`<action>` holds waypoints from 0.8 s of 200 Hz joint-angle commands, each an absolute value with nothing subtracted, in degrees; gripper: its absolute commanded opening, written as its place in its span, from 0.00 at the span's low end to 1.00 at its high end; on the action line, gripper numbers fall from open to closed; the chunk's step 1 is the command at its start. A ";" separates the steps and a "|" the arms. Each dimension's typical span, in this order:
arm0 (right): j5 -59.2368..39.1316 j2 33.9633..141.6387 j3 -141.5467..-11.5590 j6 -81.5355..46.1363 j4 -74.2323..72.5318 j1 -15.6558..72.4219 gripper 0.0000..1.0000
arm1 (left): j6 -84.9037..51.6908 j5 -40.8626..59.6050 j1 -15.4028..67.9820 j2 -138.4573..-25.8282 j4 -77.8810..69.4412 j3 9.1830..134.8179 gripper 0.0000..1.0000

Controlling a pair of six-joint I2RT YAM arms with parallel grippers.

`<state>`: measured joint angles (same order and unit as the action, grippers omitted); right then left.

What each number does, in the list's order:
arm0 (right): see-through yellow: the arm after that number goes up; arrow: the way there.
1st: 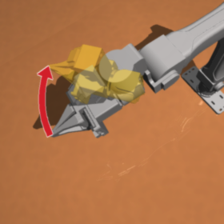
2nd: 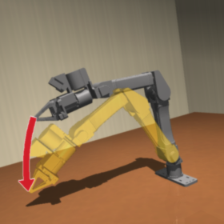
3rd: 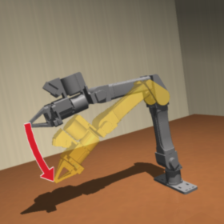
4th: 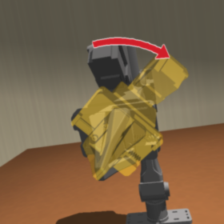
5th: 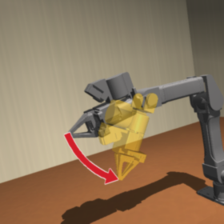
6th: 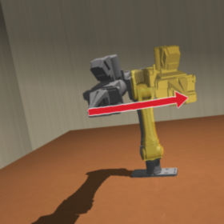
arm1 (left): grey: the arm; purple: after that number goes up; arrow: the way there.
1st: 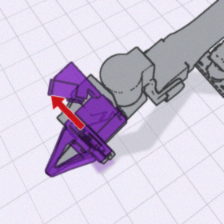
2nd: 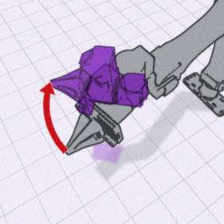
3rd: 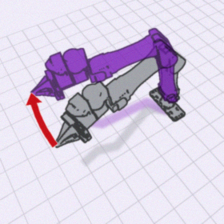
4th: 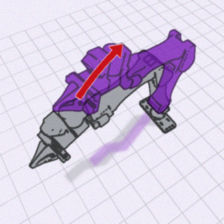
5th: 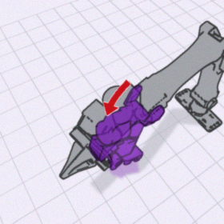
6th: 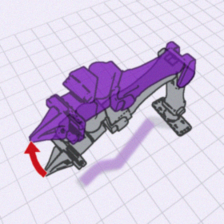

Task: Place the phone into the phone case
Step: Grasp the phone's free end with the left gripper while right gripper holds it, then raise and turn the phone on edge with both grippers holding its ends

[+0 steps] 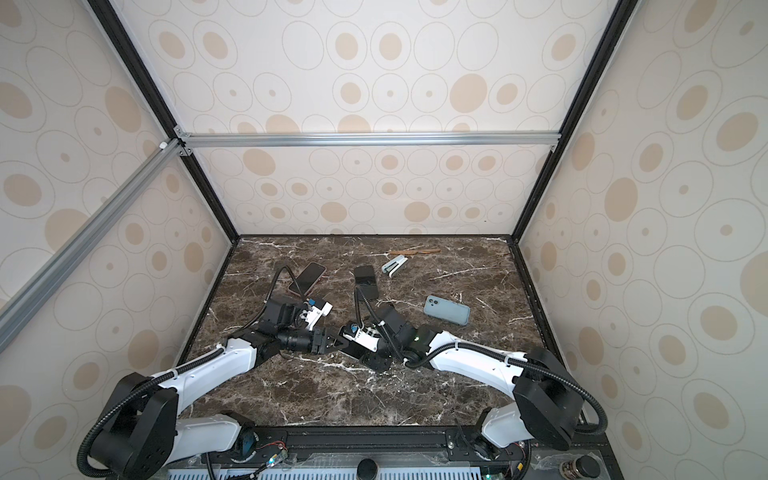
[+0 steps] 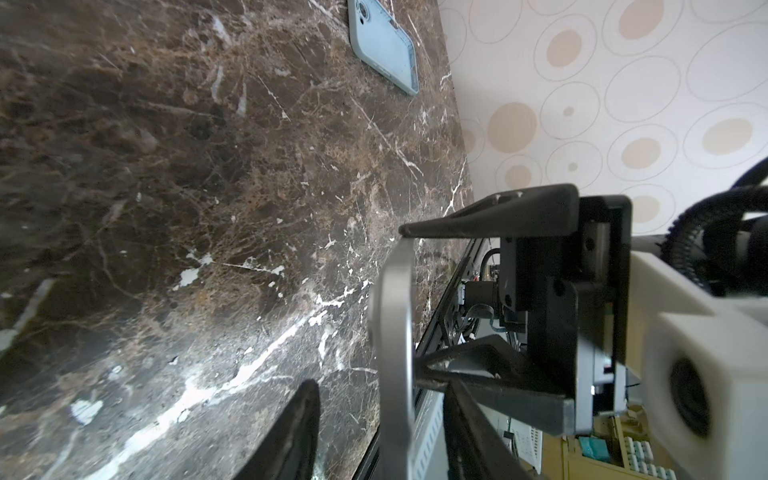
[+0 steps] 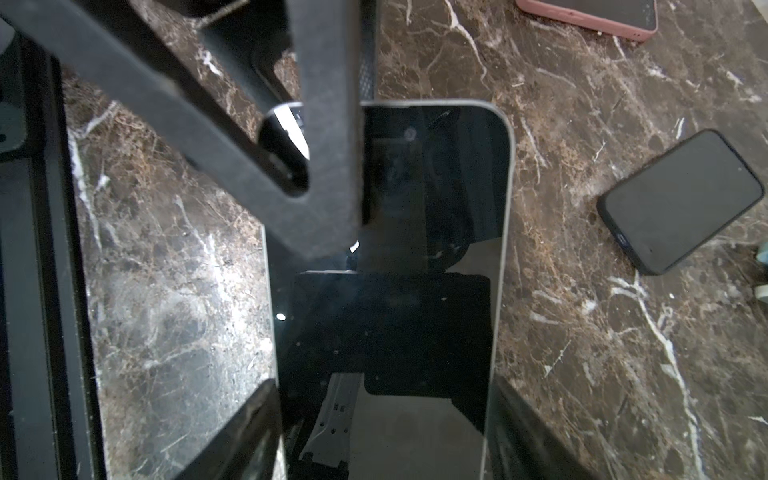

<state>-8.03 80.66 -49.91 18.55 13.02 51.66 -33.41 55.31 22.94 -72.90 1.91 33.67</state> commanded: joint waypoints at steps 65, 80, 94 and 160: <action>-10.66 79.35 -50.65 19.50 8.71 51.27 0.58 | -35.70 58.21 23.07 -70.92 -3.29 34.71 0.00; -9.46 78.01 -50.04 17.08 6.42 51.26 0.76 | -37.63 57.54 23.12 -69.50 -5.60 35.27 0.00; -8.54 76.04 -49.26 13.90 3.71 51.20 0.95 | -39.03 56.45 23.12 -67.30 -7.71 35.76 0.00; -21.24 58.39 -42.89 -7.98 -13.90 39.94 1.00 | -50.00 53.22 23.10 -59.32 -26.75 37.53 0.00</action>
<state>-16.05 63.81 -45.56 3.73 -4.58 44.84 -43.88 53.36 22.92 -61.56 -13.17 33.93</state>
